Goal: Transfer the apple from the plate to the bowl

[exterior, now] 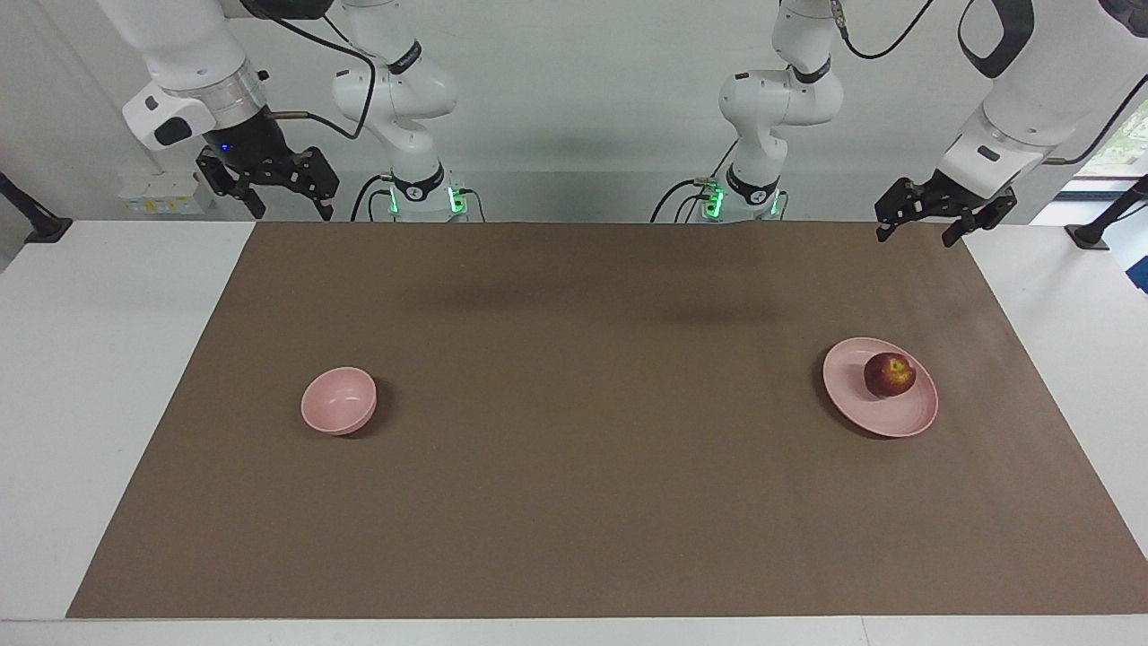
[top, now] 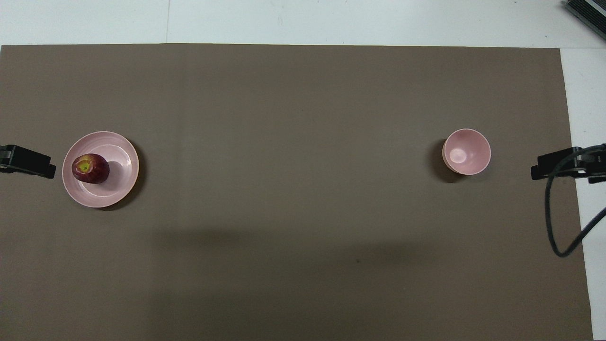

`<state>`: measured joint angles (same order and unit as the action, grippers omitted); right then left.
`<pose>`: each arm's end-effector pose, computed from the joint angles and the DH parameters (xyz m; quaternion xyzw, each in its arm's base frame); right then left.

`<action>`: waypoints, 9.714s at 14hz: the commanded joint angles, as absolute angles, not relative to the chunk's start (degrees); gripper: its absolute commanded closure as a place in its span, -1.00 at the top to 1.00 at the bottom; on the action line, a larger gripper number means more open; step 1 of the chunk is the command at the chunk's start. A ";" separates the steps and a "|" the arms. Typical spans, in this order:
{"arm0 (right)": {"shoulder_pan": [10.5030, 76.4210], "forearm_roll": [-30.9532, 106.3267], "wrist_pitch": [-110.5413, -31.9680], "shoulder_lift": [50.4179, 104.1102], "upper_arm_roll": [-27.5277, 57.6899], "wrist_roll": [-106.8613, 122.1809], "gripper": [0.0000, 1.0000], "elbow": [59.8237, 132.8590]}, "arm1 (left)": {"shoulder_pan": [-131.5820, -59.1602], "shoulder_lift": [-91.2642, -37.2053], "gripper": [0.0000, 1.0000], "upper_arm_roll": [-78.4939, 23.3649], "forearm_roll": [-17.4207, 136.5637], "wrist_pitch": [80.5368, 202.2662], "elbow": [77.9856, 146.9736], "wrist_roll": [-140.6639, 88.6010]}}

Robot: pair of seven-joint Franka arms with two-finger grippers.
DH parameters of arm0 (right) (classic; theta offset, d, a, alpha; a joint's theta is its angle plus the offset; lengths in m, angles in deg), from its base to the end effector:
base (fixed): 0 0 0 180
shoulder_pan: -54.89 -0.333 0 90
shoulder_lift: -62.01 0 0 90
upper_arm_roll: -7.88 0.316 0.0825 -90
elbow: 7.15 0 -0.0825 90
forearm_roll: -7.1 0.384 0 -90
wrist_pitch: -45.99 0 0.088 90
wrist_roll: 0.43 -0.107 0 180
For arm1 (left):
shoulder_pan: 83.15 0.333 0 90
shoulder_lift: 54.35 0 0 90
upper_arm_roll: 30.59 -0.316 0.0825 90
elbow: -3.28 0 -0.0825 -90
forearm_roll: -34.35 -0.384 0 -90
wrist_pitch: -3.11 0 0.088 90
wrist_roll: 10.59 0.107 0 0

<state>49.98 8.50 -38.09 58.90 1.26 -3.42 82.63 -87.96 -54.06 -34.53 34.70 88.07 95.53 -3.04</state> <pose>0.5268 -0.0148 0.6467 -0.9988 0.0399 0.0229 0.0150 0.5417 -0.0088 0.6018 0.9954 -0.0734 -0.0608 0.0068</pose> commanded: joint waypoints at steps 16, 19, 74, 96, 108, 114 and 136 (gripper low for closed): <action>50.14 9.56 -38.21 59.02 1.11 -4.03 1.00 82.41 | -80.61 -63.04 1.00 -34.64 35.05 121.83 113.93 -1.80; 50.14 9.47 -38.21 59.02 1.11 -4.03 1.00 82.41 | -81.22 -67.27 1.00 -34.64 35.05 128.59 115.51 -1.89; 48.30 30.29 -45.58 53.93 1.73 -4.64 1.00 99.28 | -95.81 -63.67 -1.00 -23.47 82.82 95.02 100.13 -59.08; 48.03 59.83 -46.73 47.24 2.34 -13.79 1.00 109.22 | -108.55 -61.56 -1.00 -14.25 136.82 121.58 112.88 -66.40; 48.03 58.52 -42.87 46.81 2.61 -13.08 1.00 109.31 | -108.82 -61.47 -1.00 -9.94 142.89 126.24 112.53 -66.31; 48.03 57.02 -42.95 46.89 2.61 -12.73 -0.72 109.22 | -108.82 -61.47 -1.00 -9.41 142.89 127.03 112.27 -66.22; 49.00 16.34 -59.10 58.30 2.61 7.82 -1.00 107.29 | -91.00 -64.80 1.00 -9.94 104.70 114.74 110.60 -62.64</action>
<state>48.54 19.32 -55.92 54.53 2.17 4.20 108.23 -94.12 -64.20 -10.39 110.24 117.93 111.02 -64.65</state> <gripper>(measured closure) 0.119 0.000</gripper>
